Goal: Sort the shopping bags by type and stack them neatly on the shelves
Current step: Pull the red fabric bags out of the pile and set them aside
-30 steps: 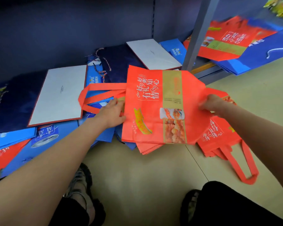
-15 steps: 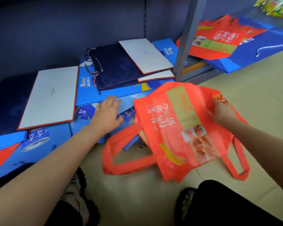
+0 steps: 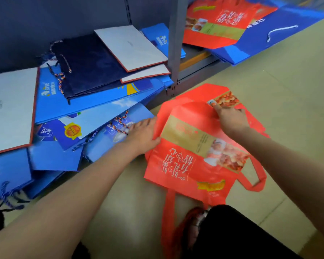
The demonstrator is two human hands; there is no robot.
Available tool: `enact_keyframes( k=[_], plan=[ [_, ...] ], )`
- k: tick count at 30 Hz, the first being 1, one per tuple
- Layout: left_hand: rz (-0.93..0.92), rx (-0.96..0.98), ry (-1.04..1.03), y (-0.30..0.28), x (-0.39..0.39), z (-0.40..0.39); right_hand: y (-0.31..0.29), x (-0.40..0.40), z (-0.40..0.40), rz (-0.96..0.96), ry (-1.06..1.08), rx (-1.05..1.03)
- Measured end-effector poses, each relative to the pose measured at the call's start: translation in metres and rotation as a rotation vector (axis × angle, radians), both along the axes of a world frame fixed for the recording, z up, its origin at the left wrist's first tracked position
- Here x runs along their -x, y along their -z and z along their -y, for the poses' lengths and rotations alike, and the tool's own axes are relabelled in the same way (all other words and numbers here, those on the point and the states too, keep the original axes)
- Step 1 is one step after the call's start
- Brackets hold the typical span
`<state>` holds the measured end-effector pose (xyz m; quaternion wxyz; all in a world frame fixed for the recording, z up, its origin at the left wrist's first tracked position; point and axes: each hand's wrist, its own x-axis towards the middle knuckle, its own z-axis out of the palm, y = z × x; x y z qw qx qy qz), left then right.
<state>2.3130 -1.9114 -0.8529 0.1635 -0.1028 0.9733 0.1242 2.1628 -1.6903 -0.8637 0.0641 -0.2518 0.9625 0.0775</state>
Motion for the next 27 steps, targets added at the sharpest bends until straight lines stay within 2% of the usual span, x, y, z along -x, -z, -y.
enact_keyframes(
  k=[4, 8, 10, 13, 15, 21, 25, 27],
  plan=[
    [0.028, 0.116, 0.062, 0.015, 0.007, -0.012, 0.028, -0.004, 0.010, 0.230, 0.111, 0.019],
    [-0.029, 0.106, 0.021, 0.027, 0.018, -0.008, 0.054, 0.014, 0.030, 0.231, 0.305, 0.270],
    [-0.082, 0.074, -0.025, 0.028, 0.023, -0.002, 0.068, 0.030, 0.038, 0.274, 0.267, 0.334],
    [-0.067, 0.047, -0.039, 0.029, 0.023, 0.001, 0.076, 0.032, 0.044, 0.427, 0.236, 0.358],
    [-0.058, 0.035, -0.043, 0.029, 0.021, 0.002, 0.071, 0.028, 0.045, 0.448, 0.250, 0.470],
    [-0.217, -0.199, -0.257, 0.026, 0.024, -0.023, 0.015, 0.032, 0.019, 0.316, 0.173, 0.717],
    [-0.443, -0.413, -0.284, 0.016, 0.042, -0.052, -0.040, 0.073, 0.011, 0.041, 0.134, 0.709],
    [-0.476, -0.453, -0.330, 0.013, 0.057, -0.063, -0.053, 0.091, 0.024, -0.070, 0.102, 0.625]
  ],
)
